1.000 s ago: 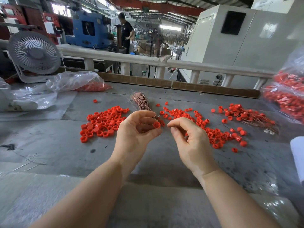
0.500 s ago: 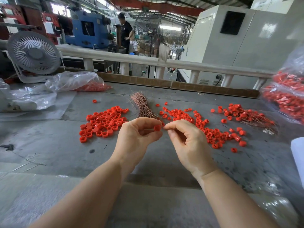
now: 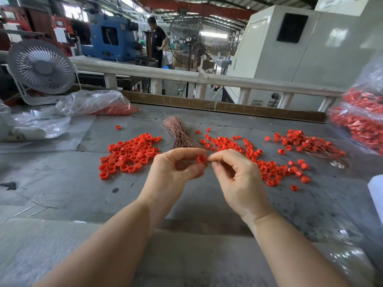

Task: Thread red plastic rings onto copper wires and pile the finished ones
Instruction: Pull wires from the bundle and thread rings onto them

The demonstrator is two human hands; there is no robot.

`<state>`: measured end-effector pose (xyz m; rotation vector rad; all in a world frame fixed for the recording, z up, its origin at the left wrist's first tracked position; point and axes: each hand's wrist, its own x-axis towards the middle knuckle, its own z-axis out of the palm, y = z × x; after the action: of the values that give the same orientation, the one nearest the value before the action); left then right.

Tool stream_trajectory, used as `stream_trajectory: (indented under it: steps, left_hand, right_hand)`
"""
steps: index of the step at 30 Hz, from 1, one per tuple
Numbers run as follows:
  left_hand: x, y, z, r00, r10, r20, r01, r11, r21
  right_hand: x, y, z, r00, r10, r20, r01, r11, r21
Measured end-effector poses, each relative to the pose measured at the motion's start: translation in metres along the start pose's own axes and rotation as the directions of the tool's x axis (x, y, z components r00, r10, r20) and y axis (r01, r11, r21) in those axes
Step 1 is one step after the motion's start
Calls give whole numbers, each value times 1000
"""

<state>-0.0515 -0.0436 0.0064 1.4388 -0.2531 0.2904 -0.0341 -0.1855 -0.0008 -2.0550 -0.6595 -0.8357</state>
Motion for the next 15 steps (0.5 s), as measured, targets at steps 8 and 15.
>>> stream_trajectory:
  steps: [8, 15]
  left_hand:
    - [0, -1, 0, 1000, -16, -15, 16, 998, -61]
    - [1, -3, -1, 998, -41, -41, 37, 995, -88]
  right_hand:
    - [0, -1, 0, 999, -32, -2, 32, 999, -31]
    - [-1, -4, -1, 1000, -31, 3, 31, 998, -59]
